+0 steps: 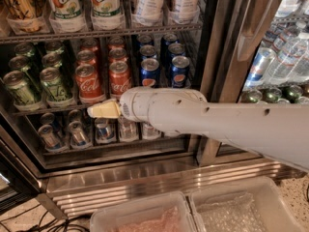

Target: Pick coke can from middle shelf of fridge

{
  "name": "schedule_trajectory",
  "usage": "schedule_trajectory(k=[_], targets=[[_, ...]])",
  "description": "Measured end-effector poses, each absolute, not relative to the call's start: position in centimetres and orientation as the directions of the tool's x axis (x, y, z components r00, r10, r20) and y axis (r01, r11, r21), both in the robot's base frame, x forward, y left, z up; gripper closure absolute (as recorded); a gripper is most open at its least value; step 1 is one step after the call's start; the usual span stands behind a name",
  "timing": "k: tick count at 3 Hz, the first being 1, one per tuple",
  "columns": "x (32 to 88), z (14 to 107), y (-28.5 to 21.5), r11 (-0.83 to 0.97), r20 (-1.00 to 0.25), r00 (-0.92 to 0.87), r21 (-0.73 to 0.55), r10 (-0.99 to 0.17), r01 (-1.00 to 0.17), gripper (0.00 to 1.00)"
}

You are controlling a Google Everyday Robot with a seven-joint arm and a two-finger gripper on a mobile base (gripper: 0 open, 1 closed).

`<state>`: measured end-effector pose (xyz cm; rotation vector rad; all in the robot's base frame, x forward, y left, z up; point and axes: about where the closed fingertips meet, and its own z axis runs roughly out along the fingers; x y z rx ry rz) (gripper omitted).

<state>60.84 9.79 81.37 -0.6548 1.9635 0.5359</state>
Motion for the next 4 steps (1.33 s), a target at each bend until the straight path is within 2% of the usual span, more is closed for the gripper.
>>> schedule_trajectory(k=[3, 4], targets=[[63.1, 82.0, 8.3, 0.781, -0.912, -0.342, 0.037, -0.229, -0.623, 0.00], [63.8, 82.1, 8.2, 0.783, -0.916, -0.322, 0.013, -0.240, -0.621, 0.05]])
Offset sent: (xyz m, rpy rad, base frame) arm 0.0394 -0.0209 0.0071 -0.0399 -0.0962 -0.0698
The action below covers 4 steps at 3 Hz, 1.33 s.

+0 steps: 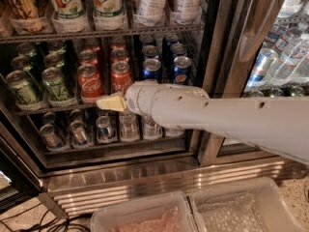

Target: Pick coke can from middle shelf of fridge

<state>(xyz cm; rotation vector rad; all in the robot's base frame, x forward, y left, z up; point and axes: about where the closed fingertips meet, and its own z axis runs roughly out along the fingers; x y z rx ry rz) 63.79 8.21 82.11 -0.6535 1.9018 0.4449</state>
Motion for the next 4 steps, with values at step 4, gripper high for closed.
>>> schedule_trajectory(k=[4], targets=[[67.7, 85.3, 9.1, 0.787, -0.934, -0.209, -0.108, -0.290, -0.608, 0.16]])
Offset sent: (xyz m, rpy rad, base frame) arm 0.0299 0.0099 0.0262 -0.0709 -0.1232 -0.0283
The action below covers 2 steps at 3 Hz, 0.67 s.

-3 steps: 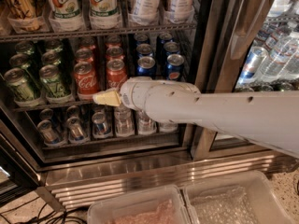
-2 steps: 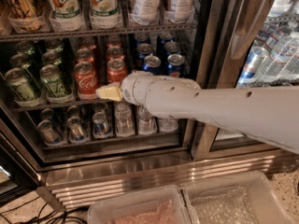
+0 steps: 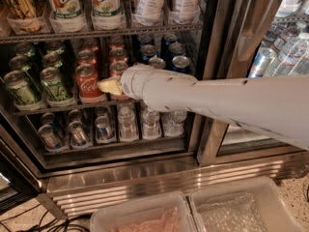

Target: Pick coke can from middle shelf of fridge

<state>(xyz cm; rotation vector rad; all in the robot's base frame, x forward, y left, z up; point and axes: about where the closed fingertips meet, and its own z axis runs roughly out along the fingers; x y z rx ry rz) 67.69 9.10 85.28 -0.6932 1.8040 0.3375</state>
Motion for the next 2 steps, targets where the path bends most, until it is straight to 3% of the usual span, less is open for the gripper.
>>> schedule_trajectory(k=[1, 2], targets=[[68.55, 85.16, 9.56, 0.790, -0.935, -0.206, -0.111, -0.288, -0.603, 0.16], [69.17, 84.70, 9.59, 0.801, -0.939, -0.194, -0.120, -0.283, -0.587, 0.34]])
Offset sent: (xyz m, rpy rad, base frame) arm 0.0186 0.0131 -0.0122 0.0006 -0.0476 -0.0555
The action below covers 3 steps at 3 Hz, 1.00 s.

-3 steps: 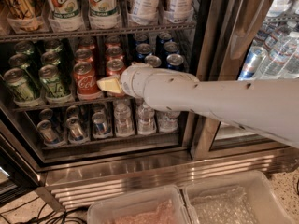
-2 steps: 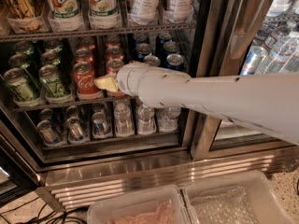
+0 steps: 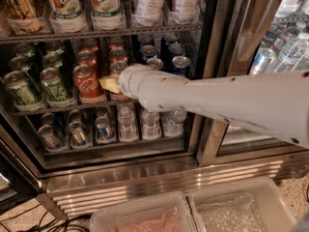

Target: Pick coke can from middle shelf of fridge

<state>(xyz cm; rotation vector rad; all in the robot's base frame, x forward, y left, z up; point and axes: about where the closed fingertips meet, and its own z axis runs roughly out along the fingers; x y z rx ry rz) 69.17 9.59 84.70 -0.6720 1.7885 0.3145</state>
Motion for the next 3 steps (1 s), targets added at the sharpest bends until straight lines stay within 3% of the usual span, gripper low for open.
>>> schedule_trajectory(k=[2, 3], targets=[[69.07, 84.77, 9.59, 0.801, -0.940, -0.193, -0.120, -0.282, -0.586, 0.82], [68.43, 85.72, 9.97, 0.798, -0.945, -0.196, -0.097, -0.261, -0.595, 1.00]])
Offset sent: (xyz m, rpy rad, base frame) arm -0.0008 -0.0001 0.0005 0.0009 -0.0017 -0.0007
